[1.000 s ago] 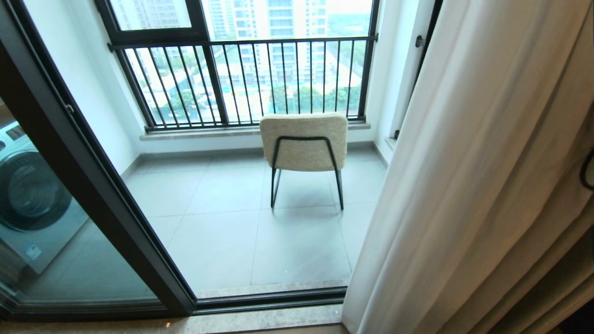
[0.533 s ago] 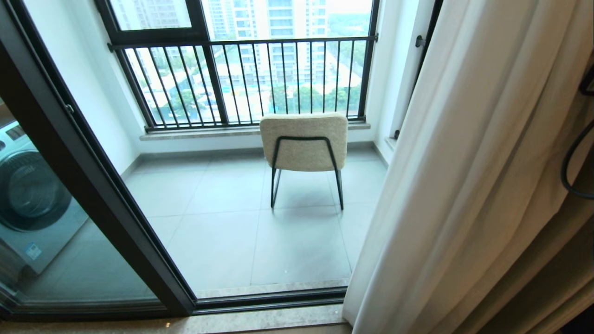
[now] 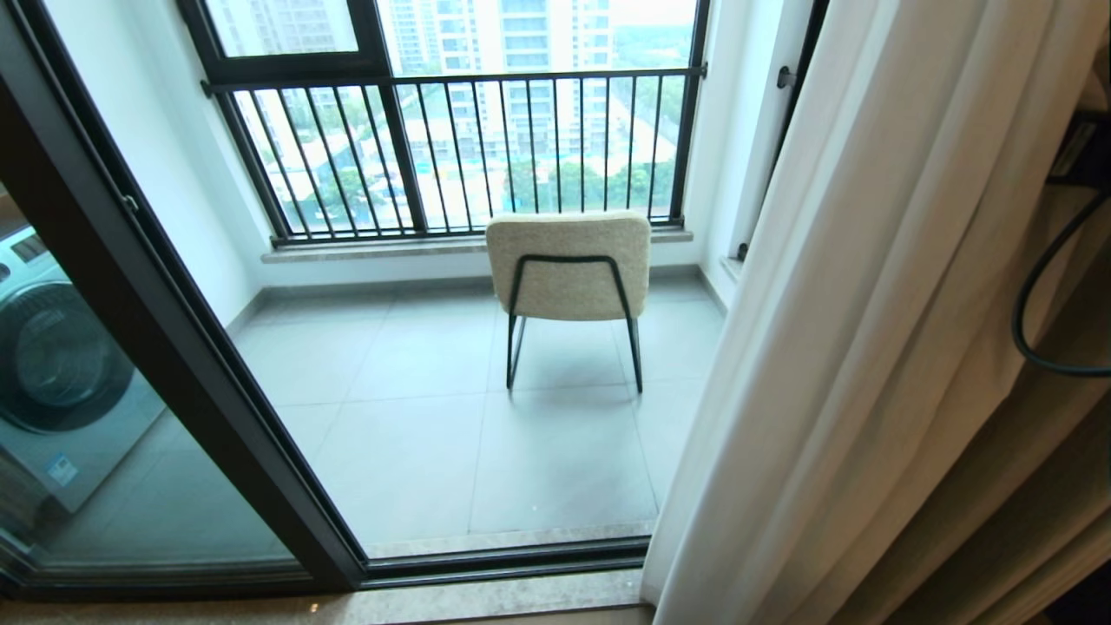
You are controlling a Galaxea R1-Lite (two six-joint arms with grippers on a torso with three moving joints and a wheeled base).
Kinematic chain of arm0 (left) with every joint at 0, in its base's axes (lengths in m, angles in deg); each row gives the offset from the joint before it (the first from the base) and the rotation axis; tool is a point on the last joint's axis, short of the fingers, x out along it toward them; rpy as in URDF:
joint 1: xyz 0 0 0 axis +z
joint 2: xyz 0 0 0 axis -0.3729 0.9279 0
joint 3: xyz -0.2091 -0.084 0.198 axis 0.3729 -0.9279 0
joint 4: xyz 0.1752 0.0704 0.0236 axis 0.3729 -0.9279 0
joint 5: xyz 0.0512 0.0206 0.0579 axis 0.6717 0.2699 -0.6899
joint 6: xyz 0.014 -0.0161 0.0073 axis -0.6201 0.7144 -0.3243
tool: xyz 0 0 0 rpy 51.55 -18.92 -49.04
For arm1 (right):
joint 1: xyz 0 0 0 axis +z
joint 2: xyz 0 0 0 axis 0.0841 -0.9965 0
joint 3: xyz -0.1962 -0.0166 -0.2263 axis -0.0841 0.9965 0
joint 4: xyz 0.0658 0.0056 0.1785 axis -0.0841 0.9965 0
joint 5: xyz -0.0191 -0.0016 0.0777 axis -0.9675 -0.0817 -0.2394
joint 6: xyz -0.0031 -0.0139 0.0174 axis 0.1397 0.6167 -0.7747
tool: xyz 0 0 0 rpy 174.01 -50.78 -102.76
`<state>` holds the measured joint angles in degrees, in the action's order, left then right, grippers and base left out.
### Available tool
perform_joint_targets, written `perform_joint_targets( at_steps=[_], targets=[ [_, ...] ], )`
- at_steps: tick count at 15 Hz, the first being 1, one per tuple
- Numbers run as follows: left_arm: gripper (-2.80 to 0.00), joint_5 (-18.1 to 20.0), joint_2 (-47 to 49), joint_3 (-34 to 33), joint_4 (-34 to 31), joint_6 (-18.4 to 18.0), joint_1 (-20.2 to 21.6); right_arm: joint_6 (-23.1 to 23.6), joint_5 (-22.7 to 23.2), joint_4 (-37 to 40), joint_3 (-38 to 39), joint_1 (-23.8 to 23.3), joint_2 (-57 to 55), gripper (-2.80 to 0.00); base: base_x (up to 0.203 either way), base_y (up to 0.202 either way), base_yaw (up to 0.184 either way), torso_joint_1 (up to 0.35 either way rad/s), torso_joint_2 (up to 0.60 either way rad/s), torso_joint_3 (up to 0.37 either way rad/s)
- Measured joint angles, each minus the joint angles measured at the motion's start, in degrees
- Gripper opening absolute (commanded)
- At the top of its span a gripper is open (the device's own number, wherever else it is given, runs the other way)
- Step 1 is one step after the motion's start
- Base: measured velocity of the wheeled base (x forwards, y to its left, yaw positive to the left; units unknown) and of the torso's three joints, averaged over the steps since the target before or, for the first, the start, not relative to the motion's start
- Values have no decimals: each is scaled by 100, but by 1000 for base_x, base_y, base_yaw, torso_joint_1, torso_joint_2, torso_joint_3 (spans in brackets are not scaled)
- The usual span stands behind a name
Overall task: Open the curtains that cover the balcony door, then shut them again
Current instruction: Pull the inner curtains open on both sides
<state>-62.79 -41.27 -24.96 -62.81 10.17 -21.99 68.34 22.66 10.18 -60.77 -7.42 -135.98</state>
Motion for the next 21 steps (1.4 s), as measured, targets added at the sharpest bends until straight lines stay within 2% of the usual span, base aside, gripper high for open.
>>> perform_joint_targets(
  at_steps=[11,12,21],
  targets=[
    [-280,2,0,0,0,2,0,13,0,-174,2,231,-174,-280,0,0,0,0,0,0],
    [-280,2,0,0,0,1,0,13,1,-174,2,233,-188,0,0,0,0,0,0,0],
    [-280,0,0,0,0,0,0,57,-2,-378,-15,233,-257,0,0,0,0,0,0,0]
  ],
)
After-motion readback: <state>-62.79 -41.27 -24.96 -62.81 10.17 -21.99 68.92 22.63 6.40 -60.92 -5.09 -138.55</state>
